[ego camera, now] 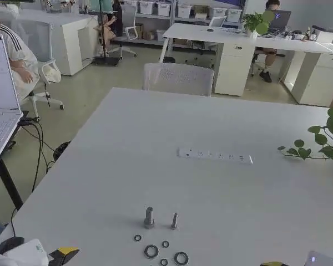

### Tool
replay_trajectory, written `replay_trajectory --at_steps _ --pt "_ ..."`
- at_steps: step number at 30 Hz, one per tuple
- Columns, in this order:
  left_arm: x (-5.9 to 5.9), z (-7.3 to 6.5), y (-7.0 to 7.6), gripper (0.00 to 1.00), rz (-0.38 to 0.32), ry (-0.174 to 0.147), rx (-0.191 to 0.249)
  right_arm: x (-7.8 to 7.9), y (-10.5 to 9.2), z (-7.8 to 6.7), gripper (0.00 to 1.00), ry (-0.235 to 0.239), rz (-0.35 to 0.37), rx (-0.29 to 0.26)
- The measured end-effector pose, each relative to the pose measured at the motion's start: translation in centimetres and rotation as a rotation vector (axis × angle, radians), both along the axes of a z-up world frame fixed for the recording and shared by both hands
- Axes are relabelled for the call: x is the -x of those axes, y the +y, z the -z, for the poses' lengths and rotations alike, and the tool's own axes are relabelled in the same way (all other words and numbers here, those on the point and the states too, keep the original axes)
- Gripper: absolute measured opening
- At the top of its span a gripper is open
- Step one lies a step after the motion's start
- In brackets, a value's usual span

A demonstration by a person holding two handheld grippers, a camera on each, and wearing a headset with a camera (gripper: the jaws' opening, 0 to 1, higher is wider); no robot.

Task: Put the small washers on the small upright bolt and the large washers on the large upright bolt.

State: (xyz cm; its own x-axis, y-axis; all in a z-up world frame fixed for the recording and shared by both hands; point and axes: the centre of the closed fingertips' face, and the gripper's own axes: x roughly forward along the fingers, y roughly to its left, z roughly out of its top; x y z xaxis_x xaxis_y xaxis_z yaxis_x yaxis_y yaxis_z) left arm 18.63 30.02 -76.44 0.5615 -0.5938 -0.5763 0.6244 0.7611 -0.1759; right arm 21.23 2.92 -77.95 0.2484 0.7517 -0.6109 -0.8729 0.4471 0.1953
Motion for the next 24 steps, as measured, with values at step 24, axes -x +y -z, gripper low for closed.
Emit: replay_trajectory --at_steps 24 --pt "-0.7 1.9 0.2 0.98 0.005 0.048 0.006 -0.5 2.1 2.3 0.88 0.039 -0.074 0.044"
